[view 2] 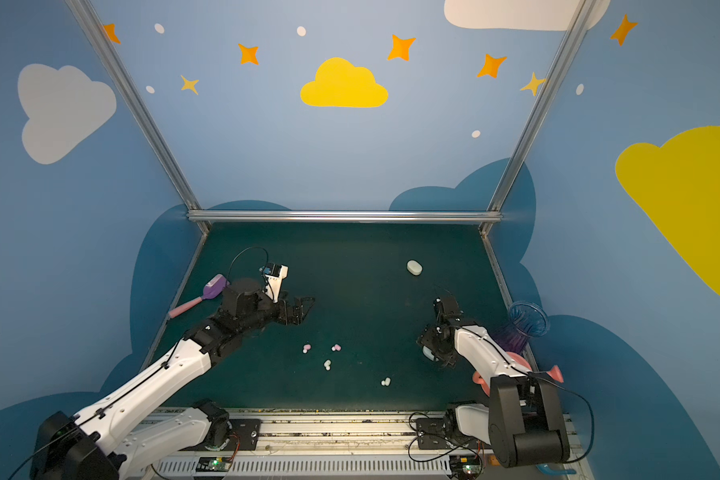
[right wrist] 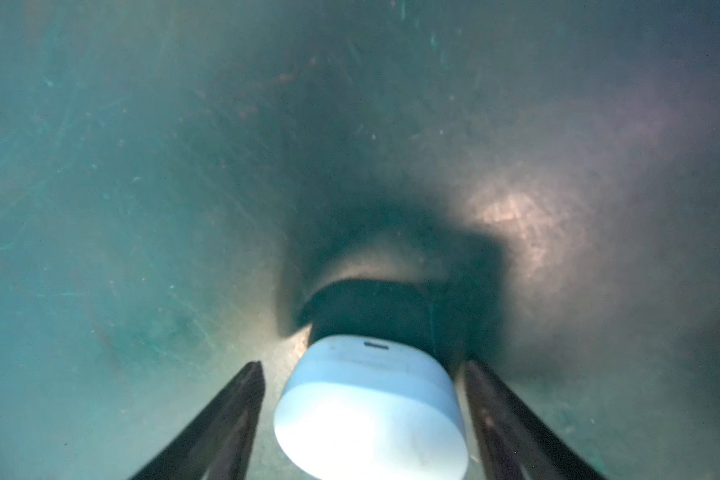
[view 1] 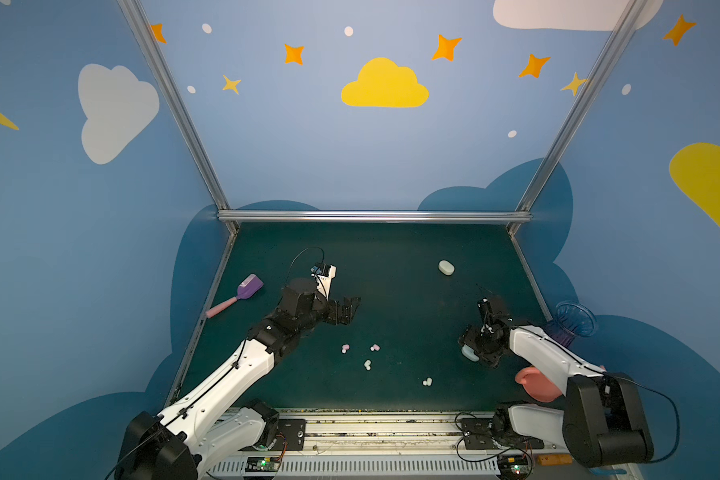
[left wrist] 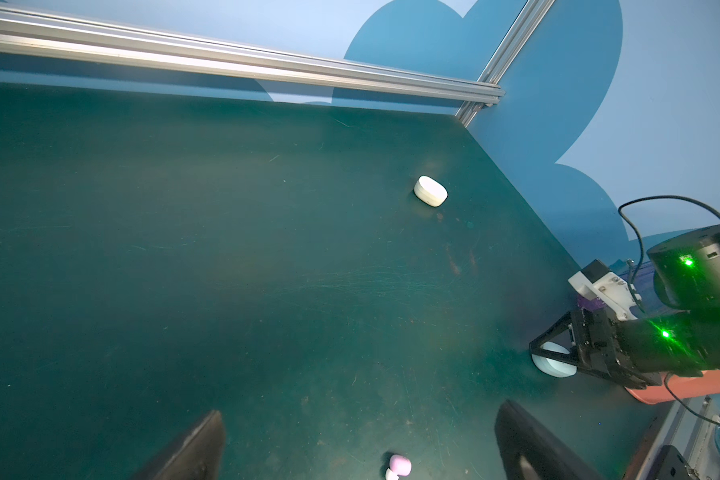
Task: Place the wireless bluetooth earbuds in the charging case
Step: 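Lower the closed light-blue case onto the table with the right gripper and release, then move the right gripper over the white oval case farther from the robot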
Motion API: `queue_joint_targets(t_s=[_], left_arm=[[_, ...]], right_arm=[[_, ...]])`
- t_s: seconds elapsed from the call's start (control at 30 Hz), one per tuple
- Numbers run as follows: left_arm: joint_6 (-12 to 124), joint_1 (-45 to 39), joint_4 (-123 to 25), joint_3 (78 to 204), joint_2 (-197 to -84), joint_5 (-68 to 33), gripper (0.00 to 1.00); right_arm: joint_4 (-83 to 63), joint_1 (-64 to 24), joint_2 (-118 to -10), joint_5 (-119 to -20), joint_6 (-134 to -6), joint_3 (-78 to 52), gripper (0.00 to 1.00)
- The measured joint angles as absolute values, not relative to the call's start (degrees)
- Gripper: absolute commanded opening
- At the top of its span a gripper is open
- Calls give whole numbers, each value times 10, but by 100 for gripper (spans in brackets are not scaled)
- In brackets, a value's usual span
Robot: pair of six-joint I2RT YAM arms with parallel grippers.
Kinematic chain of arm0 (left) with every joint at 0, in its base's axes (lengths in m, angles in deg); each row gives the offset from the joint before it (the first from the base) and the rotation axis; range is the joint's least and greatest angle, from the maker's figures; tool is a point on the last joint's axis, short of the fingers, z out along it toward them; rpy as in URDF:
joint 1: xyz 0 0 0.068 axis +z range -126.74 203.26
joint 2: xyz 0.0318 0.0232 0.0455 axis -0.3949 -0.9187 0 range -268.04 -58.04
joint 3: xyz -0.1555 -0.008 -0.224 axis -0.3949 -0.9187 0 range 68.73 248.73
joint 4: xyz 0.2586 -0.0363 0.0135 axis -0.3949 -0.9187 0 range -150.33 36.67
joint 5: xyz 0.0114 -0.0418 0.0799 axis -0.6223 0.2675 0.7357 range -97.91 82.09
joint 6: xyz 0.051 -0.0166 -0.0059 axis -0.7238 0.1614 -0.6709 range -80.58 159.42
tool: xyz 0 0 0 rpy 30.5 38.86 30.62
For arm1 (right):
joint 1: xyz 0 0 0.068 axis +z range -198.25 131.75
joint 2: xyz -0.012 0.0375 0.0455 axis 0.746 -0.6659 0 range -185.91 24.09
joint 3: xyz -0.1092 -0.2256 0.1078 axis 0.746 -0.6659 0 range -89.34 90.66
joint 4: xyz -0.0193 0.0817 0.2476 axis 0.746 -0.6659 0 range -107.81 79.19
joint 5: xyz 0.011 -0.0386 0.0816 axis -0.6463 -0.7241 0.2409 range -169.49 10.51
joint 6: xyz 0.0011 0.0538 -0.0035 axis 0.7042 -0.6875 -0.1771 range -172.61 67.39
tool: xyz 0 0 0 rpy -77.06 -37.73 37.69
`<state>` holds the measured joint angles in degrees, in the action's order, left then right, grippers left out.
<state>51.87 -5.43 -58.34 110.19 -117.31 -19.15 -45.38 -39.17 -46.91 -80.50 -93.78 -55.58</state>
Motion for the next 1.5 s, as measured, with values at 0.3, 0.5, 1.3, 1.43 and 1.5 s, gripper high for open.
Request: queue_joint_targets(t_s=[0.3,0.5,1.3,1.43,1.5], left_arm=[[524,-48,-584,1106,-1179,-206,100],[527,-47,-584,1107,-1178,-209,100],[565,-46,-568,1088,-1182,-207,100],[564,-46,-567,1088,-1187,-207,100],[564,-46,-566,1088,-1192,-207,100]], right_arm=[[-520,-392,-405,-796,-935,-520,97],[-540,-392,-391,-767,-930,-465,97],[-602,-365,-792,-813,-968,4,97],[-628,-369,-888,-814,-980,108,97],[-637,-372,-933,-809,-987,152,97]])
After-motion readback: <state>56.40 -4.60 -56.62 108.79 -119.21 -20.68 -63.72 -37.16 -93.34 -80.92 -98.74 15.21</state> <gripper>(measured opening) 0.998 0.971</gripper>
